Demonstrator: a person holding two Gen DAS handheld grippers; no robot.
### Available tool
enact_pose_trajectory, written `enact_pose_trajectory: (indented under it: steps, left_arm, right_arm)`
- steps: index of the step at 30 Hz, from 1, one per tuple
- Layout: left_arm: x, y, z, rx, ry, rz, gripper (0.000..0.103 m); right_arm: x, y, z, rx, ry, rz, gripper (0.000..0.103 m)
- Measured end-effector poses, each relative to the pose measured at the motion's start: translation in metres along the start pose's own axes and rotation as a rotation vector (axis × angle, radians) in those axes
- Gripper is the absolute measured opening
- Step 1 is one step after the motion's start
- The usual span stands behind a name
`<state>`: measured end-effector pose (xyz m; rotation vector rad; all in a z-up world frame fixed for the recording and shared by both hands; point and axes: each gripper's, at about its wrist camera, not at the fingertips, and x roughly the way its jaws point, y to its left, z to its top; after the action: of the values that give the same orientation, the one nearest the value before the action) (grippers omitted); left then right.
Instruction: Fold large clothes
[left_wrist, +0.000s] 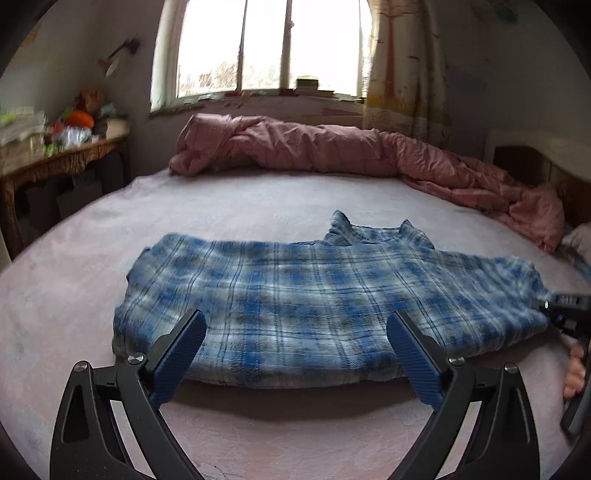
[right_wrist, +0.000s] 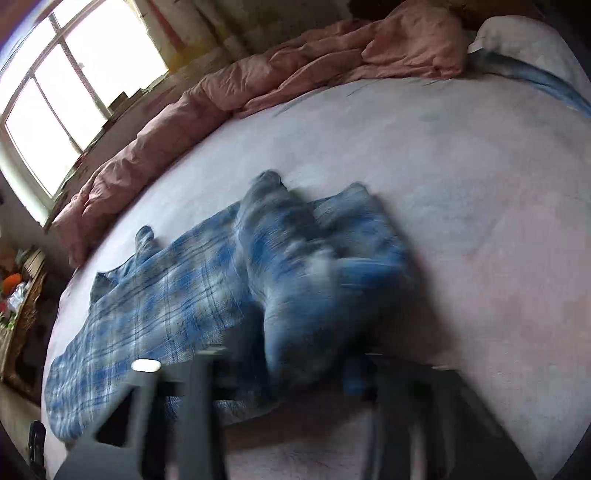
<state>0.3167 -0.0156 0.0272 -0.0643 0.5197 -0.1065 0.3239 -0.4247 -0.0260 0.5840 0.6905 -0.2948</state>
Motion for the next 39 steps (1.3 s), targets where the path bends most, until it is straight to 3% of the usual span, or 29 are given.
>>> enact_pose_trajectory:
  steps: [2,6,11,18,21,22,24,27,29,31,35,39]
  left_arm:
    - [0.000,0.008,0.002,-0.032,-0.010,0.011,0.098]
    - [-0.003,0.018,0.005,-0.060,-0.039,0.046,0.098]
    - [-0.004,0.032,0.007,-0.097,-0.055,0.067,0.098]
    - [-0.009,0.047,0.010,-0.140,-0.076,0.084,0.098]
    - [-0.008,0.054,0.010,-0.167,-0.078,0.101,0.098]
    - [-0.007,0.056,0.010,-0.179,-0.067,0.092,0.098]
    - [-0.003,0.059,0.010,-0.201,-0.045,0.060,0.098]
    - [0.000,0.059,0.010,-0.208,-0.034,0.050,0.098]
    - [-0.002,0.056,0.010,-0.189,-0.047,0.075,0.098]
    - [-0.004,0.051,0.009,-0.161,-0.065,0.086,0.098]
    - [-0.006,0.043,0.009,-0.127,-0.078,0.080,0.098]
    - [-0.007,0.039,0.009,-0.108,-0.084,0.076,0.098]
  right_arm:
    - [-0.011,0.012,-0.001,-0.076,-0.027,0.017,0.014]
    - [-0.039,0.051,-0.005,-0.255,-0.156,-0.041,0.013]
    - [-0.066,0.123,-0.013,-0.433,-0.217,-0.046,0.013]
    - [-0.063,0.201,-0.039,-0.506,-0.145,0.131,0.013]
    - [-0.035,0.217,-0.064,-0.541,-0.042,0.234,0.013]
    - [-0.020,0.219,-0.074,-0.557,0.028,0.263,0.013]
    - [0.002,0.216,-0.091,-0.560,0.106,0.266,0.014]
    - [0.001,0.217,-0.099,-0.581,0.095,0.277,0.024]
    - [-0.007,0.217,-0.098,-0.590,0.098,0.342,0.060]
    - [-0.013,0.218,-0.102,-0.596,0.127,0.400,0.060]
    - [-0.027,0.222,-0.107,-0.661,0.083,0.380,0.060]
    - [-0.044,0.211,-0.092,-0.604,0.059,0.450,0.060]
